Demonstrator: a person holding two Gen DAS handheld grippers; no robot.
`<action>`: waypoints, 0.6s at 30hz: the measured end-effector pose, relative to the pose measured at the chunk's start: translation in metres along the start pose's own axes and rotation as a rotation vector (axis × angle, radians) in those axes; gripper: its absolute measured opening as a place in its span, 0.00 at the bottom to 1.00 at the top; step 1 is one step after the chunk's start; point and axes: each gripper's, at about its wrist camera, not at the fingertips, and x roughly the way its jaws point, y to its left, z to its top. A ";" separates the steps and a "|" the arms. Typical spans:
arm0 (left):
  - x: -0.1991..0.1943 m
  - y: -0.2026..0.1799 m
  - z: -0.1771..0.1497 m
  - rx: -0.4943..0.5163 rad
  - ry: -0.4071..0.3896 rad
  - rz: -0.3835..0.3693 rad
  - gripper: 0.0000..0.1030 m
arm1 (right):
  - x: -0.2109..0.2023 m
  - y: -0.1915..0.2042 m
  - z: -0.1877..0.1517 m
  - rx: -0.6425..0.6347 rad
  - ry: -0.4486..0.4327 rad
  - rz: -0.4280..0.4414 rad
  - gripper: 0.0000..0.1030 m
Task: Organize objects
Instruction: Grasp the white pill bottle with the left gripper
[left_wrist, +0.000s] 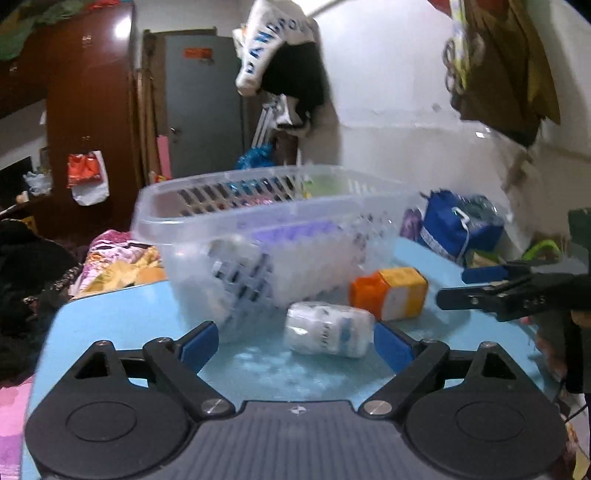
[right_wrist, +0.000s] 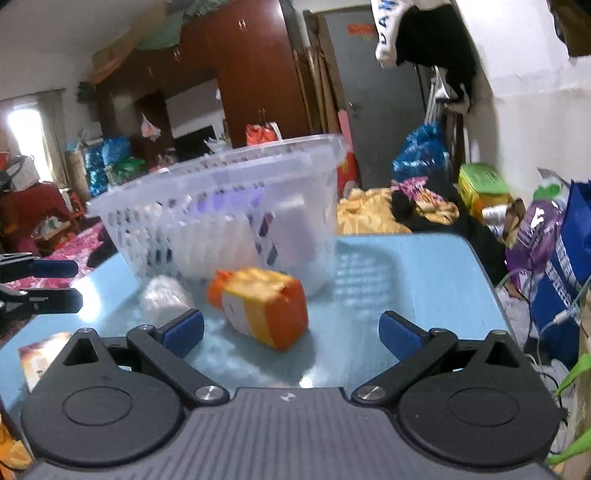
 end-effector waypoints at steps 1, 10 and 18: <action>0.005 -0.005 -0.003 0.011 0.014 -0.006 0.90 | 0.002 0.000 0.000 0.010 0.010 -0.004 1.00; 0.062 -0.017 0.005 0.035 0.185 -0.029 0.90 | 0.001 -0.004 -0.006 0.037 0.022 0.001 1.00; 0.081 -0.019 0.007 0.009 0.238 -0.036 0.83 | 0.004 -0.004 -0.007 0.033 0.032 -0.003 1.00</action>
